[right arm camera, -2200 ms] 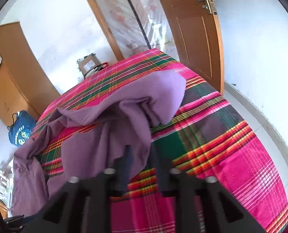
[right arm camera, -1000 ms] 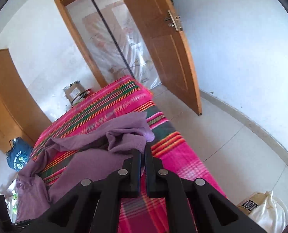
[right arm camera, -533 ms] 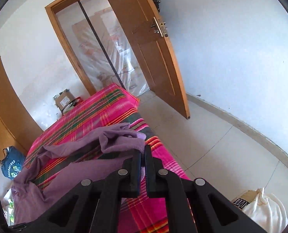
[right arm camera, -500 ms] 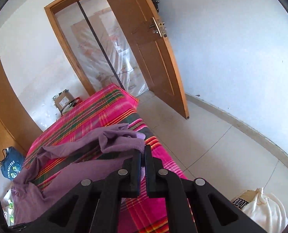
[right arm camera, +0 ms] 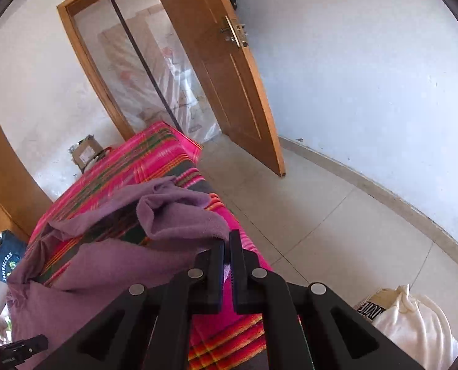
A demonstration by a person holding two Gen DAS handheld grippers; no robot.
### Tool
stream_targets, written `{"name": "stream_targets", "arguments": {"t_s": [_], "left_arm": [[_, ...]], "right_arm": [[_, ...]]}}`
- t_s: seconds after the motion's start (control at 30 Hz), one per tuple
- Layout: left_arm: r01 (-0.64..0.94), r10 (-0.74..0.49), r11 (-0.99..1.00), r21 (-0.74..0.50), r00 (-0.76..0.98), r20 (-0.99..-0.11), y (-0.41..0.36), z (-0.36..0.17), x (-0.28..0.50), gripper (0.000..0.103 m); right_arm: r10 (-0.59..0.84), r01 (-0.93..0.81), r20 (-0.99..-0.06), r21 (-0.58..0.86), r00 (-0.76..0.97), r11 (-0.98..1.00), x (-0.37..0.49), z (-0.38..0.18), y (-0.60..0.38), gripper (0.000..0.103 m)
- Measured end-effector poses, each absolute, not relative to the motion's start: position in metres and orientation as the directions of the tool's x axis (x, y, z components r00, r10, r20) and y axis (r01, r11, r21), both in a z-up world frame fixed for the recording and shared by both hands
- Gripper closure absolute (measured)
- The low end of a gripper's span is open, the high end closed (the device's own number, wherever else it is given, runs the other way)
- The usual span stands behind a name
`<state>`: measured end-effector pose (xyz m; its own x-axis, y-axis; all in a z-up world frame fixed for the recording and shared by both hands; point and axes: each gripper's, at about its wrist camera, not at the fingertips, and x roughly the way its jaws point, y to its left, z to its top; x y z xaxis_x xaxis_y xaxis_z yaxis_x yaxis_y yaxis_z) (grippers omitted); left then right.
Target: Fold clothes
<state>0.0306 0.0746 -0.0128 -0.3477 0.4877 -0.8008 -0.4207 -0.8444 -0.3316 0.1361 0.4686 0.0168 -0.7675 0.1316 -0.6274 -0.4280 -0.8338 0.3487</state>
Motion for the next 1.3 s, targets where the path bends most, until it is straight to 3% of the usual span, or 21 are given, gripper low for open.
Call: {"name": "stream_targets", "arguments": {"t_s": [0.17, 0.57, 1.03, 1.1, 1.17, 1.3], "left_arm": [[-0.426, 0.491, -0.841, -0.333, -0.344, -0.8, 0.075, -0.013, 0.03, 0.068], [-0.425, 0.504, -0.836, -0.347, -0.343, -0.793, 0.074, -0.014, 0.03, 0.068], [-0.48, 0.546, -0.802, -0.355, -0.35, -0.761, 0.087, 0.006, 0.02, 0.068], [-0.473, 0.549, -0.8, -0.368, -0.333, -0.766, 0.092, 0.001, 0.015, 0.068], [-0.47, 0.554, -0.797, -0.38, -0.318, -0.769, 0.095, -0.003, 0.013, 0.068], [-0.471, 0.562, -0.791, -0.391, -0.306, -0.768, 0.099, -0.005, 0.011, 0.068]], "right_arm": [[0.179, -0.434, -0.596, 0.317, -0.783, -0.844, 0.149, 0.026, 0.462, 0.1], [0.146, -0.449, -0.692, 0.279, -0.707, -0.849, 0.152, 0.005, 0.462, 0.099], [0.215, -0.423, -0.718, 0.122, -0.662, -0.898, 0.153, 0.038, 0.444, 0.096], [0.203, -0.401, -0.695, 0.133, -0.689, -0.906, 0.147, 0.047, 0.442, 0.093], [0.164, -0.364, -0.691, 0.152, -0.704, -0.919, 0.132, 0.049, 0.437, 0.08], [0.076, -0.258, -0.702, 0.158, -0.708, -0.953, 0.09, 0.046, 0.413, 0.079]]}}
